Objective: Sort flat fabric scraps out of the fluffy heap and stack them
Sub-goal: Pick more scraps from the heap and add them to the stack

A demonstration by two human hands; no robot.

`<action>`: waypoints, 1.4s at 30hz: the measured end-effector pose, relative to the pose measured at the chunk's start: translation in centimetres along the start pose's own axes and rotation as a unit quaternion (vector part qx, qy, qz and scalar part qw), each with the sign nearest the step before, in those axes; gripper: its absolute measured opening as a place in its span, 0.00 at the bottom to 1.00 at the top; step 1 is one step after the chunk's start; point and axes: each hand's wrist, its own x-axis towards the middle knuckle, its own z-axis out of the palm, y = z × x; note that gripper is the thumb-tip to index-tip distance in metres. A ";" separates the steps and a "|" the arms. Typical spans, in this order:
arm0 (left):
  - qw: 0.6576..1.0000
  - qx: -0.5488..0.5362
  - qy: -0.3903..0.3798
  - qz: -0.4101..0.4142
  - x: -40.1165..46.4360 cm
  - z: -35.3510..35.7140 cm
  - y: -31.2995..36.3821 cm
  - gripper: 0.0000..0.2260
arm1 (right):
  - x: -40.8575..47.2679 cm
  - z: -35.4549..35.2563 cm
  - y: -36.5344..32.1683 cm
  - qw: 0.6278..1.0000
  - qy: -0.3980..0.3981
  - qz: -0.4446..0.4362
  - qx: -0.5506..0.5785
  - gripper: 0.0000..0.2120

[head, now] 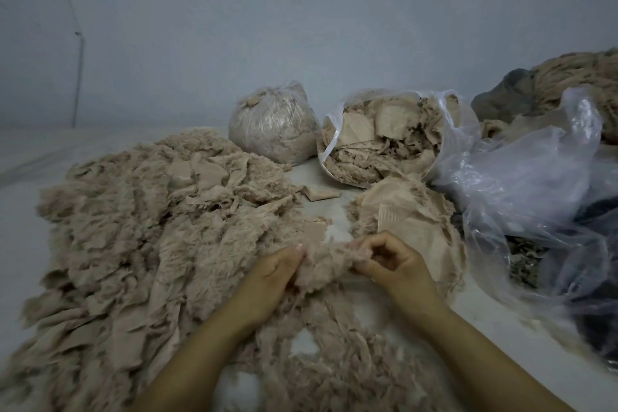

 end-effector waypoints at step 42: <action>0.953 -0.249 0.080 -0.150 -0.2 3.3 -0.2 0.28 | -0.6 2.3 0.5 0.993 0.011 0.117 -0.014 0.13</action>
